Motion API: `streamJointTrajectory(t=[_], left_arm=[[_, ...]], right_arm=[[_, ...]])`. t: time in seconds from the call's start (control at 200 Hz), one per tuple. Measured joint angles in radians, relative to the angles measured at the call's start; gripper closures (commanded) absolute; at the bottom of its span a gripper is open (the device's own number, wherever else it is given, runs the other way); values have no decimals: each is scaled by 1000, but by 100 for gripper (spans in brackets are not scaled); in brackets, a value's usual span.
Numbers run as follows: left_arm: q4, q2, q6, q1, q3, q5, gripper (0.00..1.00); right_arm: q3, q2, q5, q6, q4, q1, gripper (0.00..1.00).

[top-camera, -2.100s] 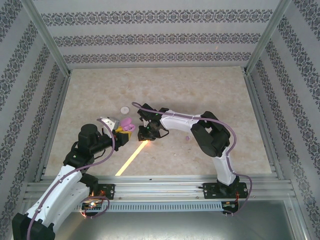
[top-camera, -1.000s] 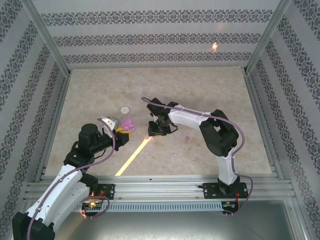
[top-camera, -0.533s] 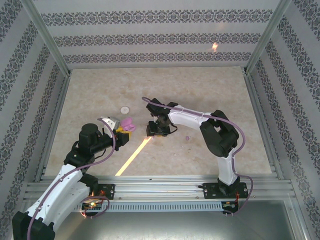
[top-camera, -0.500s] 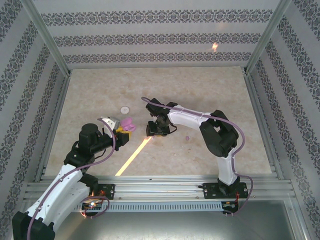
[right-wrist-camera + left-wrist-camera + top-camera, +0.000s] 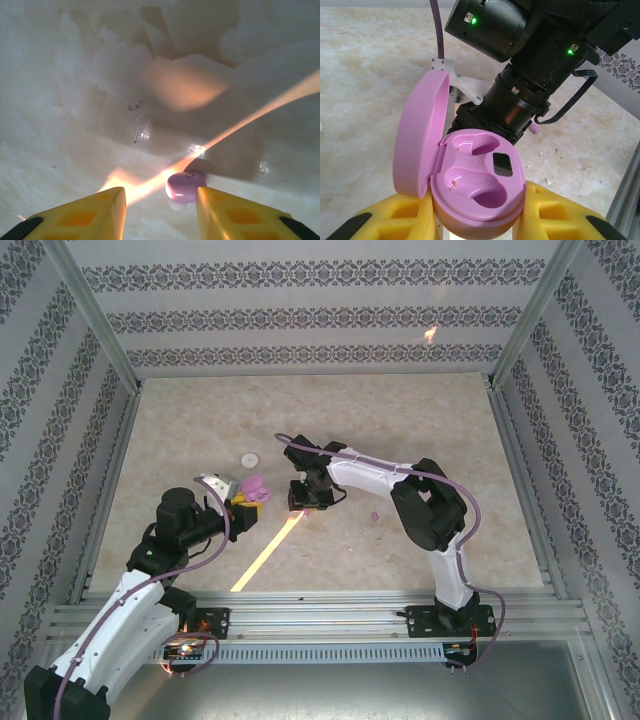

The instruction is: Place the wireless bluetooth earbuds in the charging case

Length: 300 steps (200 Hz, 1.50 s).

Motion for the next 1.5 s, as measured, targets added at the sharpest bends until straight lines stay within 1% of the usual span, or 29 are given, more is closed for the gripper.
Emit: streamJointTrajectory(t=[0.125,0.255,0.435,0.794,0.989,1.329,1.499], left_arm=[[0,0,0,0,0,0,95],[0,0,0,0,0,0,95],[0,0,0,0,0,0,95],[-1,0,0,0,0,0,95],[0,0,0,0,0,0,95],[-2,0,0,0,0,13,95],[-4,0,0,0,0,19,95]], right_arm=[[16,2,8,-1,-9,6,57],[20,2,34,8,-10,11,54],[-33,-21,70,59,9,20,51],[-72,-24,81,108,46,44,53],[-8,12,86,78,24,45,54],[77,84,113,6,-57,57,62],[95,92,141,-21,-89,70,71]])
